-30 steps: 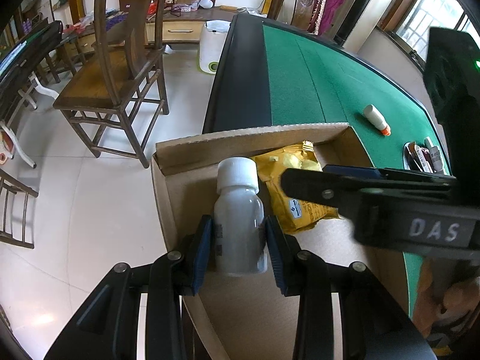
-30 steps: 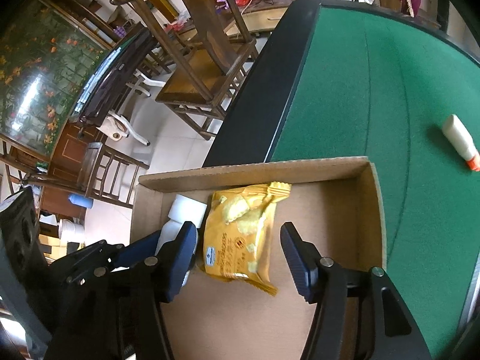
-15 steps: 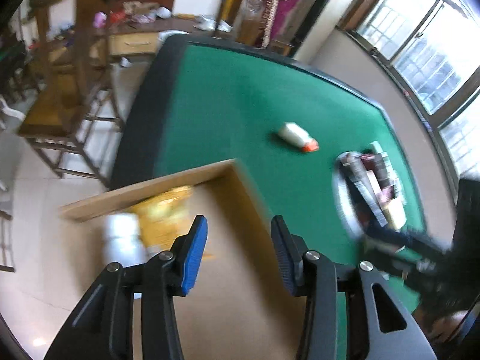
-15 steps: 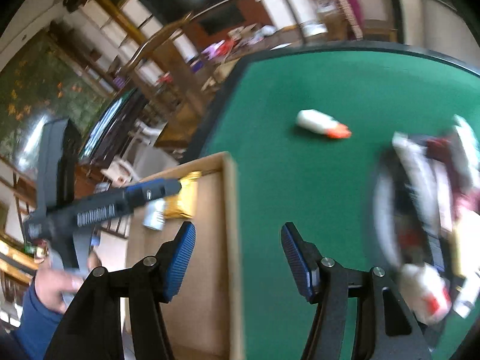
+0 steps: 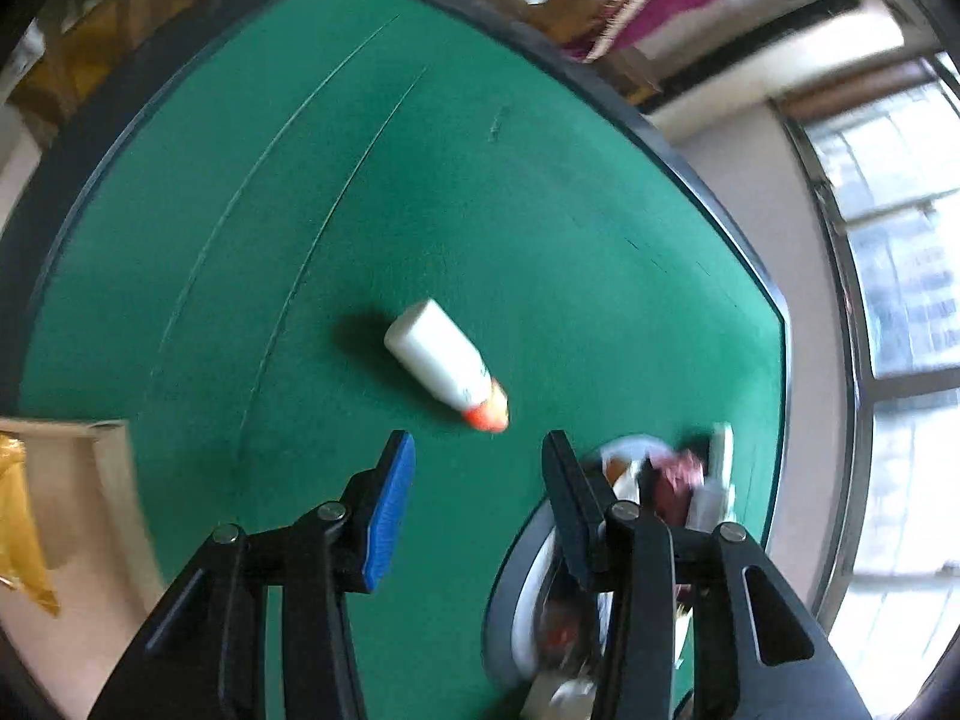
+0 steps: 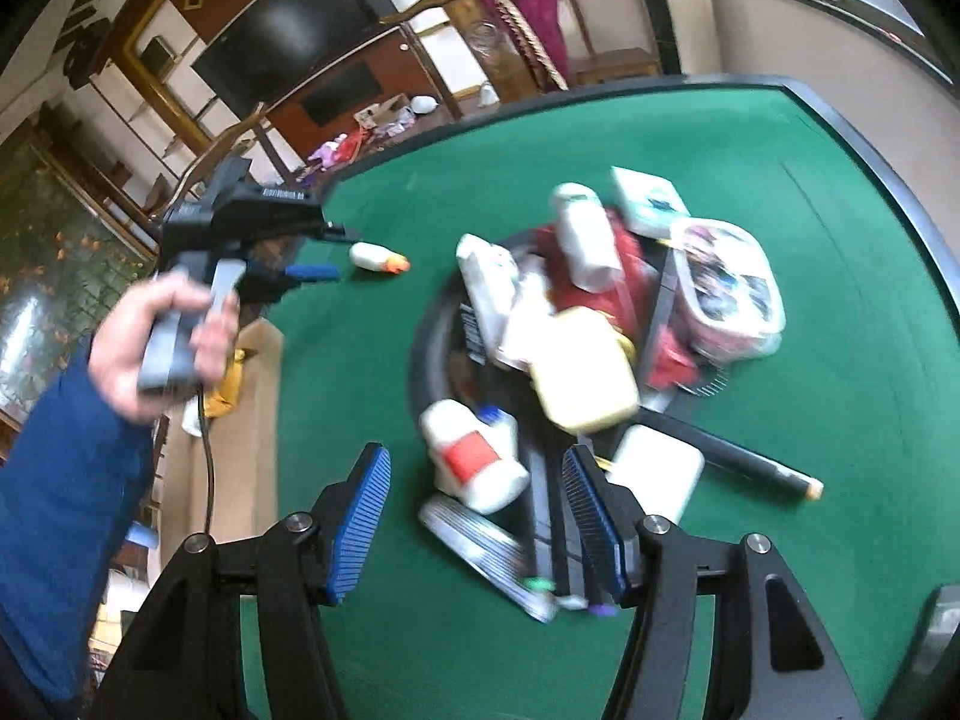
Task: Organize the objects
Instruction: 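Release both items and move the left tool to the orange-capped glue bottle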
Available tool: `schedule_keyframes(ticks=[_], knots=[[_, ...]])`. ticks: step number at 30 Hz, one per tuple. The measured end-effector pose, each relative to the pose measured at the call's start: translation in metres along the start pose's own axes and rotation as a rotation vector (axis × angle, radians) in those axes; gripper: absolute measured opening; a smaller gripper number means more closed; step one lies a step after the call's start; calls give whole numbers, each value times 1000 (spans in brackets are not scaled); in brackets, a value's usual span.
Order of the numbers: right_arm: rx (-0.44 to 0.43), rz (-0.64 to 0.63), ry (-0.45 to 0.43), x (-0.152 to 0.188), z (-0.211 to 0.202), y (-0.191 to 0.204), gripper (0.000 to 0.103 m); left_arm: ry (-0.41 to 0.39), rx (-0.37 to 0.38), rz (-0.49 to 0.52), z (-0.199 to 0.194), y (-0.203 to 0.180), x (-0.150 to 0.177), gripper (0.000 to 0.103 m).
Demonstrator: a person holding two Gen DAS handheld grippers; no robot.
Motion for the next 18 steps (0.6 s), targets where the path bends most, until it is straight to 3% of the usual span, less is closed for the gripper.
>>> schedule_keyframes(ticks=[7, 9, 11, 14, 18], knots=[[8, -1, 30, 15, -19, -38, 65, -31, -84, -95, 24, -11, -18, 43], [7, -12, 40, 17, -22, -44, 65, -35, -153, -90, 33, -15, -19, 43], [-3, -39, 59, 22, -24, -47, 65, -57, -167, -91, 37, -15, -21, 36], [-6, -84, 80, 26, -24, -46, 65, -99, -205, -39, 36, -20, -26, 27], [-19, -111, 80, 29, -26, -43, 65, -141, -251, 97, 33, -28, -19, 27]])
Point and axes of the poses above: each gripper's, at about its wrist camera, not at the fingertips, and z roughly the way its jaws point, y to its left, x to its underside, the point moved 4 cm from there along z, roughly the way its jaws point, and after that the axes turned 10 degrees about -x, right-handed, at the moved point
